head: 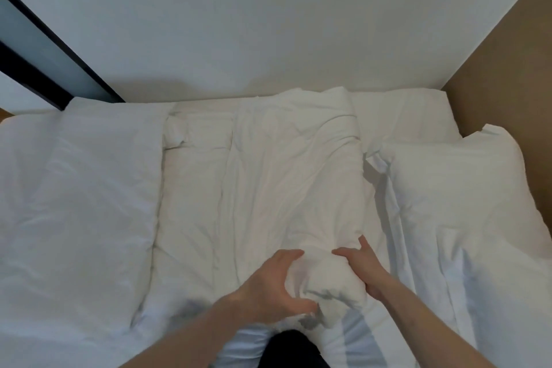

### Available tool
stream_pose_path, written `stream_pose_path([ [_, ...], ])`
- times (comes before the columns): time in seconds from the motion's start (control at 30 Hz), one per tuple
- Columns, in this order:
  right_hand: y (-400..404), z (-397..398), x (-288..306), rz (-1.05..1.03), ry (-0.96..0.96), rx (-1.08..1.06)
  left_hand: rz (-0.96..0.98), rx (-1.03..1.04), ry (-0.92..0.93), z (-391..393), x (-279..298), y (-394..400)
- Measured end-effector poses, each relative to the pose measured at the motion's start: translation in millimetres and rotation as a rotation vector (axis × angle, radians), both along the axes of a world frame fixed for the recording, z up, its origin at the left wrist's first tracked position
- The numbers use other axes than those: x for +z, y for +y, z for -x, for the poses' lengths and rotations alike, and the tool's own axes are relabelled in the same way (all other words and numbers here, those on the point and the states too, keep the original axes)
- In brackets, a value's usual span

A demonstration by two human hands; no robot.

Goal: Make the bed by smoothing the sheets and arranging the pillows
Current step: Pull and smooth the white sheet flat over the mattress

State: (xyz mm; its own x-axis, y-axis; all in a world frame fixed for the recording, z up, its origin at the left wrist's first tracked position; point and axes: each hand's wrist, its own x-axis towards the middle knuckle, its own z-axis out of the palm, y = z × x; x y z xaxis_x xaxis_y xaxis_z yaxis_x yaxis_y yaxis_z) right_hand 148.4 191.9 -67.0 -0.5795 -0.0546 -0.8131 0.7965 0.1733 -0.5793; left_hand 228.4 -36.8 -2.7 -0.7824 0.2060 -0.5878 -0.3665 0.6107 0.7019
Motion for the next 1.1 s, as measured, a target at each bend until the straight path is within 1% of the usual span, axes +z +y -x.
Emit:
stream_pose_path([
  [0.03, -9, -1, 11, 0.018, 0.038, 0.023, -0.048, 0.003, 0.016, -5, 3, 12],
  [0.07, -18, -1, 24, 0.043, 0.064, 0.03, -0.052, 0.019, 0.032, -9, 5, 22],
  [0.2, -49, 2, 57, 0.104, 0.157, 0.113, 0.127, 0.246, 0.191, -14, 19, 27],
  [0.3, -67, 9, 76, 0.146, 0.122, 0.128, 0.22, 0.342, 0.273, -5, 29, -2],
  [0.33, -71, 12, 81, 0.172, 0.102, 0.122, 0.212, 0.39, 0.289, -2, 32, -14],
  [0.4, -79, 16, 88, 0.191, 0.091, 0.106, 0.139, 0.5, 0.325, 0, 34, -35],
  [0.47, -89, 22, 91, 0.156, 0.109, 0.035, 0.077, 0.558, 0.366, 1, 40, -52],
  [0.53, -101, 32, 92, 0.106, 0.123, -0.109, 0.024, 0.565, 0.394, -1, 47, -64],
  [0.63, -119, 50, 87, 0.1, 0.104, -0.322, -0.005, 0.559, 0.439, -11, 52, -87],
  [0.67, -128, 55, 87, 0.1, 0.104, -0.362, -0.023, 0.575, 0.442, -16, 52, -98],
  [0.73, -156, 60, 97, 0.121, 0.146, -0.395, -0.086, 0.615, 0.434, -25, 52, -125],
  [0.83, -213, 62, 117, 0.181, 0.242, -0.381, -0.203, 0.687, 0.442, -39, 57, -175],
  [0.93, -288, 55, 139, 0.225, 0.372, -0.349, -0.23, 0.749, 0.49, -57, 63, -241],
  [1.1, -430, 33, 180, 0.212, 0.52, -0.118, -0.277, 0.867, 0.533, -99, 95, -364],
])
